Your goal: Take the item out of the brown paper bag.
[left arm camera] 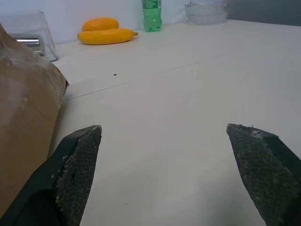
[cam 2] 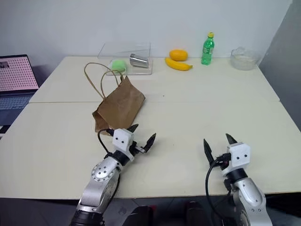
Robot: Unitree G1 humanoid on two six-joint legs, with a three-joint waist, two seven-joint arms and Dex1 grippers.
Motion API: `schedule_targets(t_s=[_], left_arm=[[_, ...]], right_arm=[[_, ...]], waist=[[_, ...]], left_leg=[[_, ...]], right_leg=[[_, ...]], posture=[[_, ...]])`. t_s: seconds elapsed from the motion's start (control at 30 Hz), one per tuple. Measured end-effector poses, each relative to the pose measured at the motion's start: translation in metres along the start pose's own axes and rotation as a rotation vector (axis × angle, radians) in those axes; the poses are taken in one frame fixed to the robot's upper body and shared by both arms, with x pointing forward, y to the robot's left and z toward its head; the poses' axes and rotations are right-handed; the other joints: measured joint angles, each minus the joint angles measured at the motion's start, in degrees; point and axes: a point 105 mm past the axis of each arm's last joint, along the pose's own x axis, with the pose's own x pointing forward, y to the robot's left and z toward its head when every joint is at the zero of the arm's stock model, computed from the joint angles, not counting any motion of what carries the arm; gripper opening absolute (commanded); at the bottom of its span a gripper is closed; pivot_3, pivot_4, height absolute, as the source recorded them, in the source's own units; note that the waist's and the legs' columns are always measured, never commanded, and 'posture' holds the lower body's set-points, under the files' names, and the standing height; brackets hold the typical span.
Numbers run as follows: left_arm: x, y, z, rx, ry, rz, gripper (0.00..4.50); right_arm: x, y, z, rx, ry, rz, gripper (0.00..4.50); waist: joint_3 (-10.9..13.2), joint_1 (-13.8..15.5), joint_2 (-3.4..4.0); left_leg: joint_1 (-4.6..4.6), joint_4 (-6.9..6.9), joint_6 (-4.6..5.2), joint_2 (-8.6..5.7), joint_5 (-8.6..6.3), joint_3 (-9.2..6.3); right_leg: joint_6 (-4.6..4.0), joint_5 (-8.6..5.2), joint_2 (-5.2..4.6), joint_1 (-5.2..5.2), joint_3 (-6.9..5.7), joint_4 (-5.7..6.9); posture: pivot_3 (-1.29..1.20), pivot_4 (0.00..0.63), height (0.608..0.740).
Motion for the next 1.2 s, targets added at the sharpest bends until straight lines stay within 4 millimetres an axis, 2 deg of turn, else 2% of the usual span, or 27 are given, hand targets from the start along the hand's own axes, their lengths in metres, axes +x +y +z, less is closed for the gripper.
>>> schedule_targets(t_s=[0.33, 0.67, 0.97, 1.2], left_arm=[[-0.001, 0.005, 0.003, 0.034, -0.018, 0.048, 4.48], [0.001, 0.006, 0.007, 0.056, -0.042, 0.077, 4.48], [0.002, 0.008, 0.007, 0.064, -0.05, 0.092, 4.48], [0.001, 0.01, 0.009, 0.078, -0.06, 0.1, 4.48]], right_arm=[[0.003, 0.005, -0.002, 0.017, 0.002, 0.02, 4.5], [0.006, 0.006, -0.001, 0.016, -0.005, 0.026, 4.5], [0.006, 0.003, -0.008, -0.01, 0.01, 0.013, 4.5], [0.008, 0.003, -0.01, 0.038, 0.006, 0.01, 4.5]], waist=[[0.0, 0.01, 0.0], [0.0, 0.01, 0.0], [0.0, 0.01, 0.0], [0.0, -0.02, 0.0]], left_leg=[[-0.01, 0.0, 0.0, -0.01, 0.0, 0.01], [-0.01, 0.0, 0.0, -0.01, 0.0, 0.0], [0.0, 0.0, 0.0, -0.01, 0.0, 0.01], [0.0, 0.0, 0.0, 0.0, 0.0, 0.01]], right_leg=[[0.0, 0.0, 0.0, 0.0, 0.01, -0.01], [0.0, 0.0, 0.0, 0.0, 0.0, -0.01], [0.0, 0.0, 0.0, 0.0, 0.0, -0.01], [0.0, 0.0, 0.0, -0.01, 0.01, -0.01]], posture=[[0.0, 0.15, 0.74], [0.0, 0.15, 0.74], [0.0, 0.15, 0.74], [0.0, 0.15, 0.74]])
